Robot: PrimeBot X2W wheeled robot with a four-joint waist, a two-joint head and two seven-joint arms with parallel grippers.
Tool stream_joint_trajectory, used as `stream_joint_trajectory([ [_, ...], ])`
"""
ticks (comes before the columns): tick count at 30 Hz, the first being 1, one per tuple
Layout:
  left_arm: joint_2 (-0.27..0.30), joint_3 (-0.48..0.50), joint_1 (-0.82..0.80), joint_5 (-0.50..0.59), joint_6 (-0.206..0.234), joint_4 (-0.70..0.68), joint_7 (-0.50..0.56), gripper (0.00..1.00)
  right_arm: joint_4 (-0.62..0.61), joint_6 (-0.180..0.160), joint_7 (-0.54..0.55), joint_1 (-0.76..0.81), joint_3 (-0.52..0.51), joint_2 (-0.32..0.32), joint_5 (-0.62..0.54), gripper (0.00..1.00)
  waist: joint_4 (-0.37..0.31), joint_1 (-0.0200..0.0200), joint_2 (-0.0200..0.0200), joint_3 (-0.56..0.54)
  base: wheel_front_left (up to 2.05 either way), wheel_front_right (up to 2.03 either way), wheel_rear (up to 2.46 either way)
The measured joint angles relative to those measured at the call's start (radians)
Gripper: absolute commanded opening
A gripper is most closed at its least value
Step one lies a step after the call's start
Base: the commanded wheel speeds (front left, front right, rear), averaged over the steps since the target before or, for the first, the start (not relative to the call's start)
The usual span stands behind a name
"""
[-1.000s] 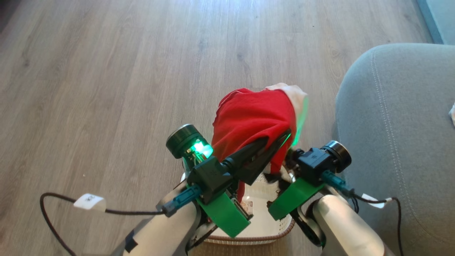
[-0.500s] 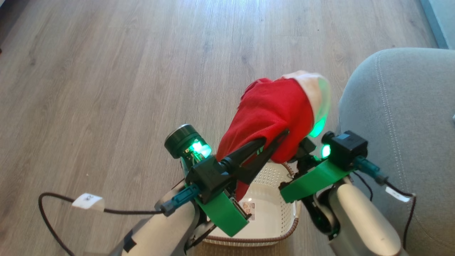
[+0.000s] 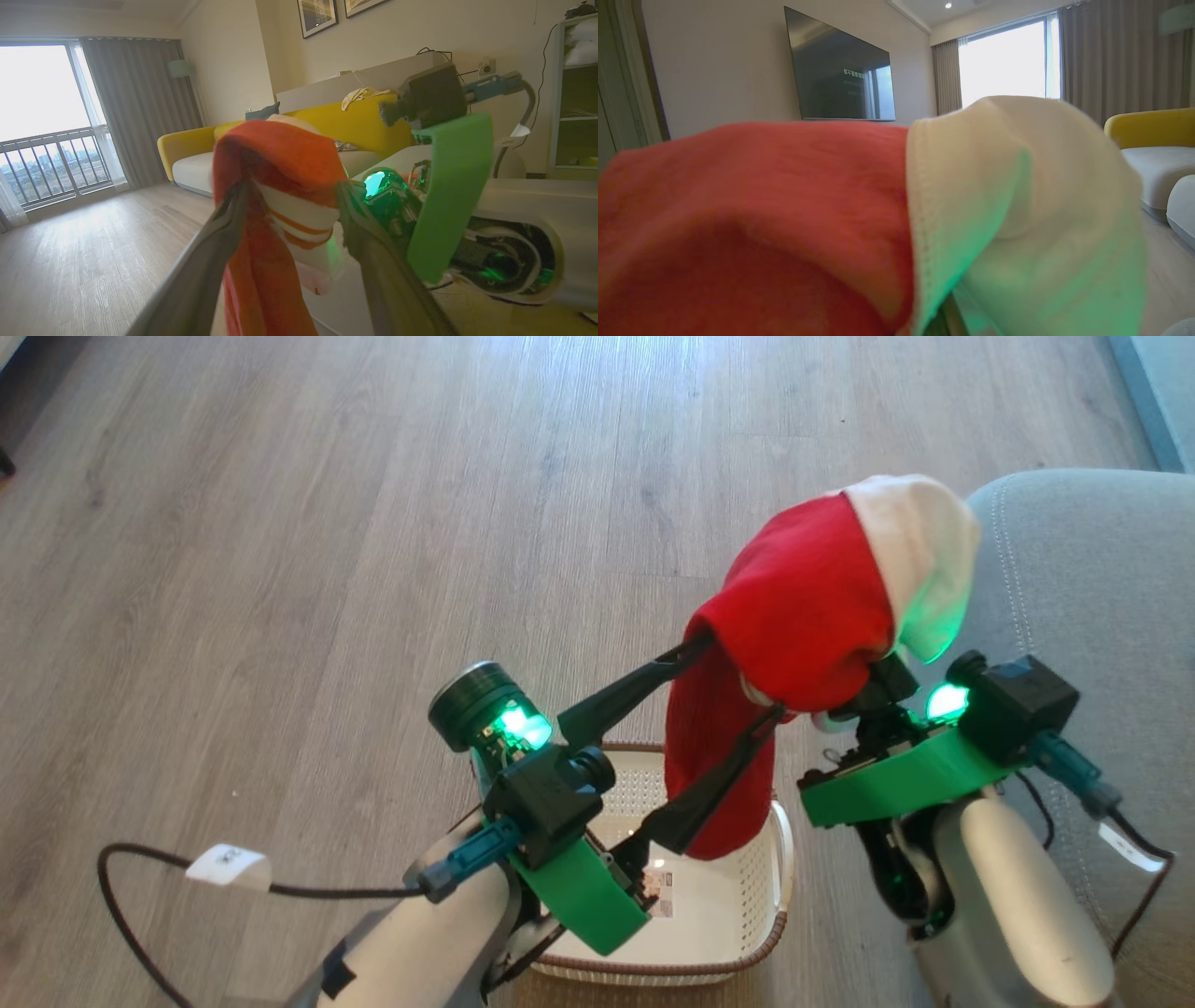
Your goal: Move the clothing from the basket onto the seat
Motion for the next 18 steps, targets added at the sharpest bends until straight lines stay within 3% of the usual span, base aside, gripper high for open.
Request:
stream_joint_trajectory([
  [18,0.022,0.031,0.069,0.011,0.0,0.058,0.0,1.0,-0.028,0.0,0.0,0.026,-0.159,0.003,-0.113,0.0,-0.032,0.0,0.0,0.002,0.0,0.0,0.0],
])
